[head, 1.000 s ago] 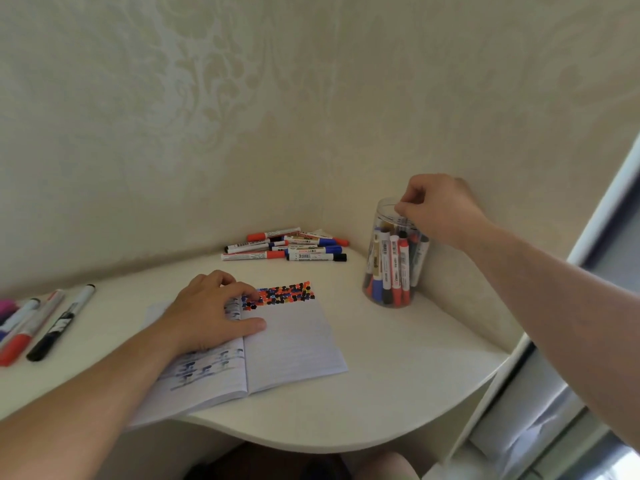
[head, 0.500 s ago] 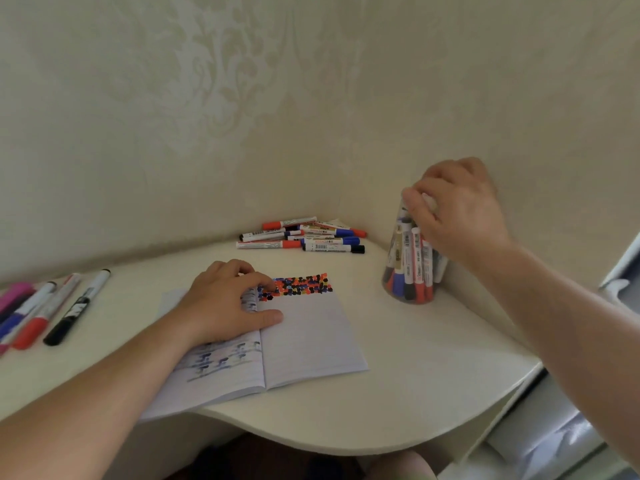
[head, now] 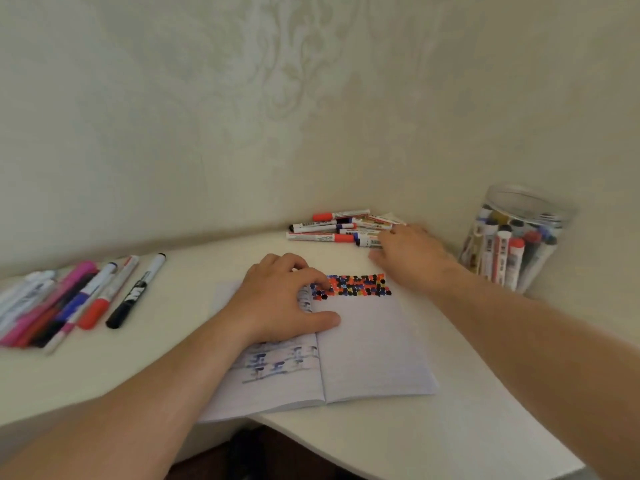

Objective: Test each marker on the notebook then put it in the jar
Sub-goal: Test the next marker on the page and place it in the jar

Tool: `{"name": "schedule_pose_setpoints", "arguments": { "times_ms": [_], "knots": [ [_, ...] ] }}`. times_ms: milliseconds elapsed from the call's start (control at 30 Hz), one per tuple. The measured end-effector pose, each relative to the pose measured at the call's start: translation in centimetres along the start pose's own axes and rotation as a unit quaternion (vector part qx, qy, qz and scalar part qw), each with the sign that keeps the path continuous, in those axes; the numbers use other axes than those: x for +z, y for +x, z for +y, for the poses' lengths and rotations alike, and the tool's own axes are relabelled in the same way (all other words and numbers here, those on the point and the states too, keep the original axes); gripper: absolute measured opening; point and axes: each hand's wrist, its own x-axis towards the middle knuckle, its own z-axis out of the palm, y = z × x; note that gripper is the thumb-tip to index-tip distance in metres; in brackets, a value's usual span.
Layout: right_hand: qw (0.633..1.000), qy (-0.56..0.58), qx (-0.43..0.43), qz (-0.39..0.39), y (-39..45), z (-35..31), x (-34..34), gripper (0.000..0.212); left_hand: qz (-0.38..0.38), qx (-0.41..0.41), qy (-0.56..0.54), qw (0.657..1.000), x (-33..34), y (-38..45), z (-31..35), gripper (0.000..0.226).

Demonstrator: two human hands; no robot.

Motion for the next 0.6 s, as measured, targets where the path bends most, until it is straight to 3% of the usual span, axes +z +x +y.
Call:
{"name": "schedule_pose_setpoints", "arguments": {
  "times_ms": [100, 233, 300, 367, 433, 467, 533, 600],
  "knots": [
    [1.000, -0.020, -0.013, -0.002, 0.7, 0.6, 0.4, 0.048, 0.001, -0.001, -0.001, 1.000, -0.1, -0.1, -0.1, 0.073],
    [0.998, -0.021, 0.003, -0.067, 1.2, 0.8, 0.0, 0.044, 0.002, 0.001, -0.003, 1.000, -0.1, -0.1, -0.1, 0.071],
    [1.000, -0.019, -0.011, -0.006, 0.7, 0.4, -0.8, 0.042, 0.008, 0.004, -0.005, 1.000, -0.1, -0.1, 0.0, 0.071],
    [0.992, 0.059, -0.028, 0.111, -0.7, -0.6, -2.2, 0.038, 0.024, 0.007, -0.014, 1.000, -0.1, -0.2, 0.0, 0.071],
    [0.949, 0.257, -0.030, 0.178, -2.5, -2.3, -4.0, 0.033, 0.042, 0.008, -0.029, 0.999, -0.2, -0.2, 0.0, 0.070],
    [0.913, 0.368, -0.028, 0.172, -3.3, -3.2, -4.6, 0.028, 0.047, 0.008, -0.035, 0.998, -0.2, -0.3, 0.0, 0.071],
    [0.838, 0.535, -0.043, 0.094, -4.8, -4.8, -5.3, 0.015, 0.051, 0.007, -0.029, 0.998, -0.2, -0.4, 0.1, 0.073],
    [0.796, 0.598, -0.067, 0.059, -5.5, -5.9, -4.6, 0.008, 0.055, 0.009, -0.006, 0.998, -0.2, -0.5, 0.2, 0.073]
  ]
}}
